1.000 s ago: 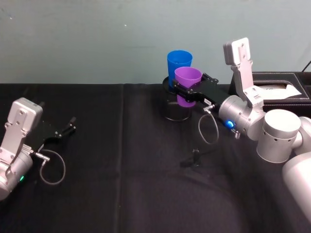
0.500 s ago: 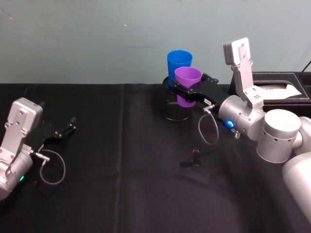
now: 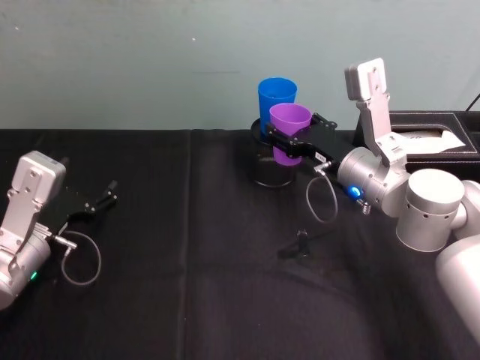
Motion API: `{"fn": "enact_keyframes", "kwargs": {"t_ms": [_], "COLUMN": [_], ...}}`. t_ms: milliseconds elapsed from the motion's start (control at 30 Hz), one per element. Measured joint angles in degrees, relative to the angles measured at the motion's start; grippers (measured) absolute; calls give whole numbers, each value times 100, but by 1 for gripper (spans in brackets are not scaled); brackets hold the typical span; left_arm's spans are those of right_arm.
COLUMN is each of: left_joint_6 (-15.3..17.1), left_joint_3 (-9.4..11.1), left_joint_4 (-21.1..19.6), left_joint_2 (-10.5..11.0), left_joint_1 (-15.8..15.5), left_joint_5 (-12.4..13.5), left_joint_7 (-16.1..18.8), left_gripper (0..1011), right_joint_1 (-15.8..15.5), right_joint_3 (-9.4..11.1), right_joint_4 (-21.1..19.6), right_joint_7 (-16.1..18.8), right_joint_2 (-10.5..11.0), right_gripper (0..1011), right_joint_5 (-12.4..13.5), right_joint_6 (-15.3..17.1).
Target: Pick up one cup with a gripper and tap it against the other cup.
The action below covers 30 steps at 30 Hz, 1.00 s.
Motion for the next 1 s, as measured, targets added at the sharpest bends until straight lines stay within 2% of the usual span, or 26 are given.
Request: {"fn": "enact_keyframes", "kwargs": {"t_ms": [1000], "left_joint_6": [0], "left_joint_3": [0], "left_joint_4": [0], "left_joint_2": [0], "left_joint_1": [0], "left_joint_5": [0], "left_joint_7": [0], "left_gripper": [1000], "right_joint_1": [0], "right_joint_3": [0], "right_joint_4": [0], "right_joint_7": [0], "right_joint_2": [0], "right_gripper": [731], "right_joint_5": [0], "right_joint_6": [0]}}
